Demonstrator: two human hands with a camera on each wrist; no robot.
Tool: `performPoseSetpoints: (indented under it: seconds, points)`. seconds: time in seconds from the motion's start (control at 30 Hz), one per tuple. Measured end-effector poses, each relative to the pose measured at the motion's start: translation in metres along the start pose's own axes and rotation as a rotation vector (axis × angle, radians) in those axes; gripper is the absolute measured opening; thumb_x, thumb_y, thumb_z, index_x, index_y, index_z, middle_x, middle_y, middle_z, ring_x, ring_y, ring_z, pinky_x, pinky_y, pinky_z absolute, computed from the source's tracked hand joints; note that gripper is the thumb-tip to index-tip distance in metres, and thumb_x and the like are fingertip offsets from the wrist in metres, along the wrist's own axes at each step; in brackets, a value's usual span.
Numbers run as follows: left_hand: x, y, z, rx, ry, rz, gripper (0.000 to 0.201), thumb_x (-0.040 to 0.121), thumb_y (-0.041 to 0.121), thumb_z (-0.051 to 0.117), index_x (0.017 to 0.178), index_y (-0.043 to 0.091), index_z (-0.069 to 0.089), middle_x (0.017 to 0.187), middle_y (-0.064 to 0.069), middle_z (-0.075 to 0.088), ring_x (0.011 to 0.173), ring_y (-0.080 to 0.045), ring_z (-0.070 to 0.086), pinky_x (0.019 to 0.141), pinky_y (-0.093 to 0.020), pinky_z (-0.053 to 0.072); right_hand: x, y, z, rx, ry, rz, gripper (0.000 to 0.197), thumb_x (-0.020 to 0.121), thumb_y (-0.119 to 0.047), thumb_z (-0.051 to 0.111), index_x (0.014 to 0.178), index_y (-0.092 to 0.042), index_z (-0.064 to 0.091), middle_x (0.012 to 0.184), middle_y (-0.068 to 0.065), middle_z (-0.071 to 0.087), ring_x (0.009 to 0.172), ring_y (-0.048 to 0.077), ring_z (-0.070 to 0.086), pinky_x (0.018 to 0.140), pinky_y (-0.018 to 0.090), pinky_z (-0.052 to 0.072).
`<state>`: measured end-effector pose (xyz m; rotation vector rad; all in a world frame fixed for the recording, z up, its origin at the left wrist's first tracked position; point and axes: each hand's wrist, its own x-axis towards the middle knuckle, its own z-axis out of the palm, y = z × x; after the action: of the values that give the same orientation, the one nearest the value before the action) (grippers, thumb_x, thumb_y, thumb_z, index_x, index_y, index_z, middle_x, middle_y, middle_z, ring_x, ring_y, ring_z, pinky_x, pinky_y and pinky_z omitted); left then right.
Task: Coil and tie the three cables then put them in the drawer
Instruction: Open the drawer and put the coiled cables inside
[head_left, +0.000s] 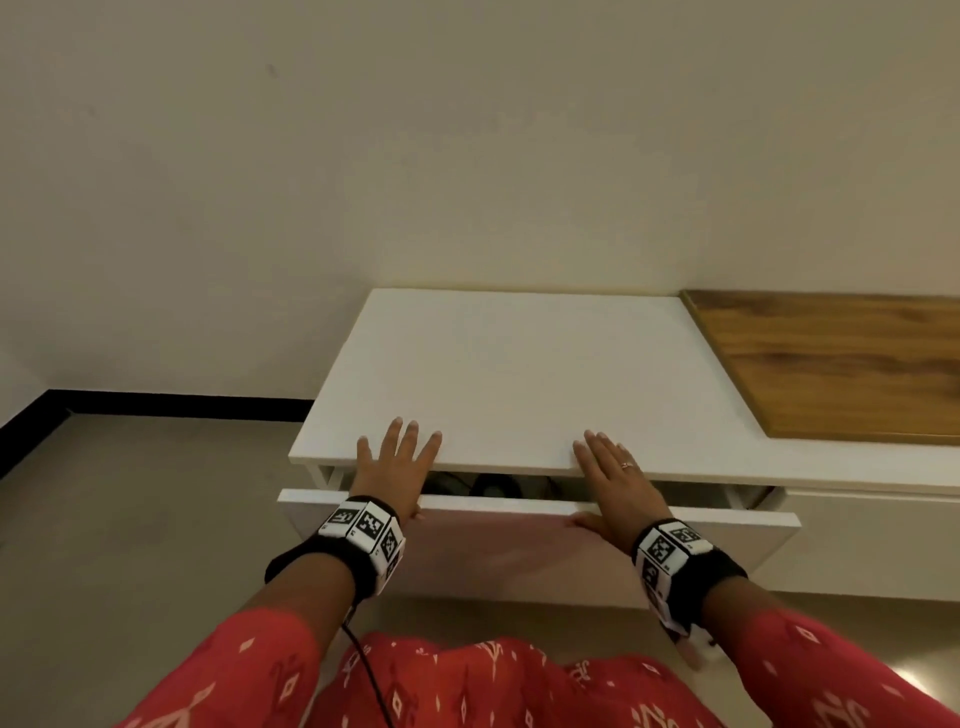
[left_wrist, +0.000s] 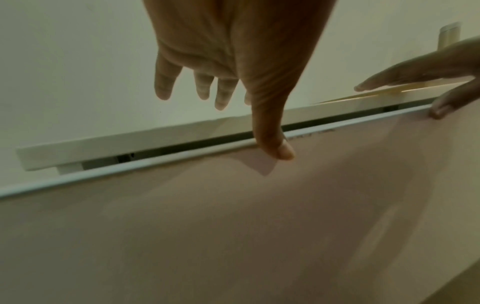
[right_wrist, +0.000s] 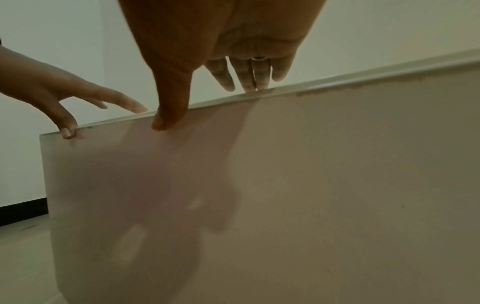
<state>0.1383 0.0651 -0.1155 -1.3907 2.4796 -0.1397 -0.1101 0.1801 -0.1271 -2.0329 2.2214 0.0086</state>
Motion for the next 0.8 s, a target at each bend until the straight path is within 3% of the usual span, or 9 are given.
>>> performPoseSetpoints:
  seconds: [0.07, 0.13, 0.2, 0.23, 0.3, 0.47, 0.57, 0.7, 0.8]
  points:
    - [0.006, 0.002, 0.0, -0.032, 0.031, -0.004, 0.085, 0.085, 0.03, 0.059, 0.145, 0.019, 0.001, 0.156, -0.011, 0.008, 0.144, -0.029, 0.006, 0.114, -0.052, 0.017, 0.008, 0.004, -0.001, 0.018, 0.026, 0.02, 0.083, 0.085, -0.048, 0.053, 0.146, -0.008, 0.012, 0.156, 0.016, 0.007, 0.145, 0.03, 0.005, 0.118, 0.036, 0.003]
    - [0.012, 0.009, 0.003, -0.043, 0.13, 0.005, 0.076, 0.082, 0.024, 0.065, 0.141, 0.014, 0.02, 0.148, -0.015, 0.028, 0.136, -0.032, 0.03, 0.107, -0.048, 0.034, 0.015, 0.012, 0.001, 0.006, 0.092, 0.019, 0.077, 0.077, -0.041, 0.067, 0.137, -0.003, 0.037, 0.146, 0.024, 0.033, 0.137, 0.039, 0.03, 0.114, 0.045, 0.022]
    - [0.018, 0.015, 0.006, -0.026, 0.212, 0.005, 0.075, 0.055, 0.013, 0.085, 0.119, 0.01, 0.046, 0.116, -0.019, 0.059, 0.103, -0.035, 0.06, 0.076, -0.046, 0.055, 0.022, 0.017, 0.005, -0.003, 0.145, 0.017, 0.065, 0.063, -0.031, 0.081, 0.116, -0.001, 0.057, 0.123, 0.026, 0.056, 0.115, 0.045, 0.052, 0.1, 0.051, 0.04]
    - [0.022, 0.017, 0.012, -0.017, 0.25, -0.001, 0.072, 0.042, 0.008, 0.088, 0.105, 0.01, 0.053, 0.098, -0.017, 0.065, 0.084, -0.034, 0.065, 0.061, -0.042, 0.057, 0.025, 0.017, 0.005, -0.022, 0.16, 0.018, 0.06, 0.057, -0.029, 0.084, 0.105, -0.002, 0.061, 0.112, 0.024, 0.061, 0.103, 0.044, 0.059, 0.092, 0.05, 0.046]
    - [0.029, 0.024, 0.018, -0.02, 0.315, -0.007, 0.062, 0.037, 0.003, 0.086, 0.091, 0.01, 0.058, 0.083, -0.013, 0.064, 0.067, -0.031, 0.062, 0.05, -0.038, 0.054, 0.028, 0.02, 0.004, -0.076, 0.182, 0.013, 0.058, 0.046, -0.032, 0.089, 0.091, -0.005, 0.063, 0.095, 0.018, 0.066, 0.085, 0.039, 0.064, 0.077, 0.045, 0.053]
    - [0.03, 0.032, 0.013, -0.011, 0.372, -0.004, 0.055, 0.039, 0.005, 0.085, 0.088, 0.01, 0.062, 0.081, -0.012, 0.063, 0.065, -0.029, 0.06, 0.049, -0.039, 0.053, 0.027, 0.026, 0.004, -0.185, 0.203, -0.007, 0.063, 0.036, -0.04, 0.09, 0.081, -0.006, 0.061, 0.08, 0.013, 0.065, 0.07, 0.033, 0.065, 0.064, 0.037, 0.056]
    - [0.026, 0.032, 0.012, -0.024, 0.364, 0.014, 0.066, 0.033, 0.01, 0.088, 0.094, 0.009, 0.062, 0.084, -0.013, 0.064, 0.067, -0.03, 0.061, 0.05, -0.037, 0.053, 0.023, 0.025, 0.002, -0.179, 0.154, 0.011, 0.062, 0.045, -0.039, 0.088, 0.088, -0.005, 0.059, 0.088, 0.015, 0.063, 0.079, 0.036, 0.062, 0.072, 0.039, 0.055]
    - [0.014, 0.033, 0.013, -0.052, 0.339, 0.037, 0.081, 0.04, 0.031, 0.087, 0.112, 0.009, 0.058, 0.106, -0.018, 0.064, 0.087, -0.034, 0.063, 0.067, -0.042, 0.053, 0.013, 0.029, 0.001, -0.205, 0.155, -0.014, 0.066, 0.053, -0.045, 0.081, 0.096, -0.003, 0.056, 0.097, 0.019, 0.063, 0.089, 0.038, 0.061, 0.082, 0.042, 0.053]
    - [0.014, 0.033, 0.009, -0.047, 0.332, 0.059, 0.083, 0.045, 0.046, 0.08, 0.115, 0.012, 0.05, 0.107, -0.016, 0.064, 0.086, -0.031, 0.061, 0.064, -0.039, 0.05, 0.01, 0.038, 0.005, -0.194, 0.164, -0.054, 0.071, 0.058, -0.046, 0.076, 0.107, 0.0, 0.053, 0.106, 0.025, 0.062, 0.098, 0.041, 0.061, 0.088, 0.046, 0.051]
